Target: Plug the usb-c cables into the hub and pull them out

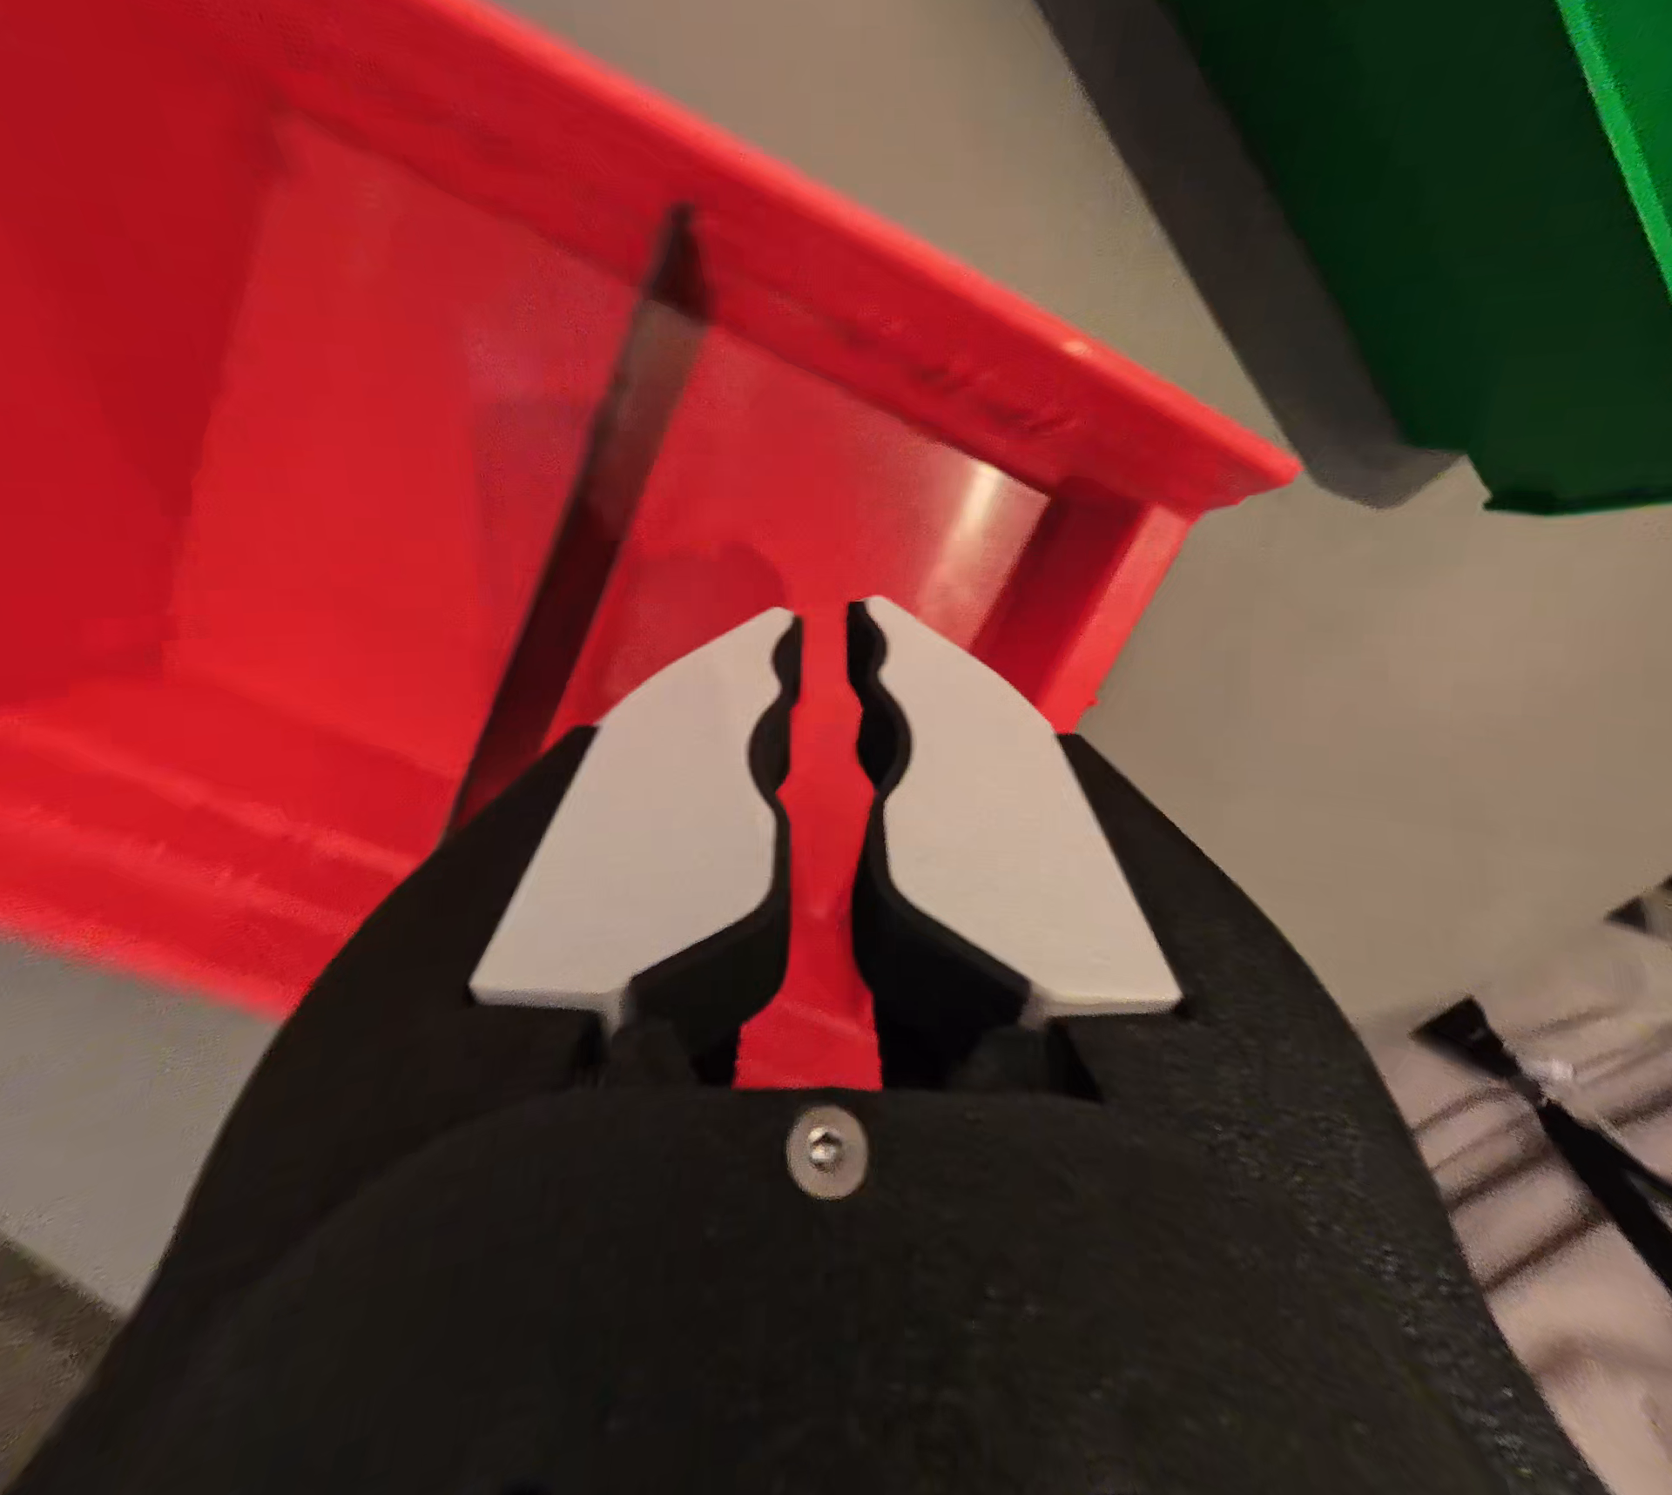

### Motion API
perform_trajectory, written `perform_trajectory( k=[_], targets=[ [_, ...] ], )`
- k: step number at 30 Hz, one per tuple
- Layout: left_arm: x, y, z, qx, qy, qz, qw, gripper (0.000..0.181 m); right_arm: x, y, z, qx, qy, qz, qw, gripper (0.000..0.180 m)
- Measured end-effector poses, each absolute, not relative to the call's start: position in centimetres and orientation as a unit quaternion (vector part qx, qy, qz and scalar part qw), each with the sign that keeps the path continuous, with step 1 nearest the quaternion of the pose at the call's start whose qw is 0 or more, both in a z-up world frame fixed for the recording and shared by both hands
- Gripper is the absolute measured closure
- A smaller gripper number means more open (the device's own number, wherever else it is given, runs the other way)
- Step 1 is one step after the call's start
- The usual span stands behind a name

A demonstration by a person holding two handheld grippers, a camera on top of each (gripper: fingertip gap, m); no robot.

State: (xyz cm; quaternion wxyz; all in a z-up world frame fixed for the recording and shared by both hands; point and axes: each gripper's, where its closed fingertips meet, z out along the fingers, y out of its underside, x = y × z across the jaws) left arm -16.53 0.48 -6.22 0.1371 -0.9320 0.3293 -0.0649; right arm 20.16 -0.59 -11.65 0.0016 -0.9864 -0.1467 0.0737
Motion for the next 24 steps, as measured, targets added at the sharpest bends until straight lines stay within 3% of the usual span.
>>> perform_trajectory(
  k=[5,8,12,14,15,17,24],
  targets=[
    [-27.7,1.1,-3.5,-0.971,0.123,-0.056,0.195,0.123,20.3,0.1,-9.9,-0.985,-0.157,0.057,0.048,0.161],
    [-31.6,1.0,-5.0,-0.976,0.025,-0.13,0.175,0.125,20.3,0.3,-9.2,-0.984,-0.159,0.047,0.065,0.157],
    [-31.3,0.8,-7.3,-0.962,-0.005,-0.248,0.117,0.143,20.5,0.5,-9.7,-0.985,-0.16,0.042,0.056,0.156],
    [-31.6,0.5,-8.7,-0.967,0.004,-0.239,0.085,0.138,20.9,0.3,-10.6,-0.986,-0.159,0.036,0.035,0.154],
    [-31.2,0.5,-8.7,-0.965,0.01,-0.251,0.081,0.149,20.7,0.4,-10.8,-0.986,-0.157,0.045,0.029,0.154],
    [-30.7,0.6,-8.5,-0.964,0.029,-0.249,0.083,0.153,20.5,0.5,-11.2,-0.986,-0.156,0.056,0.023,0.158],
    [-30.2,4.2,-8.4,-0.969,0.13,-0.143,0.152,0.157,20.2,1.9,-11.9,-0.986,-0.16,0.043,0.033,0.163]
  ],
)
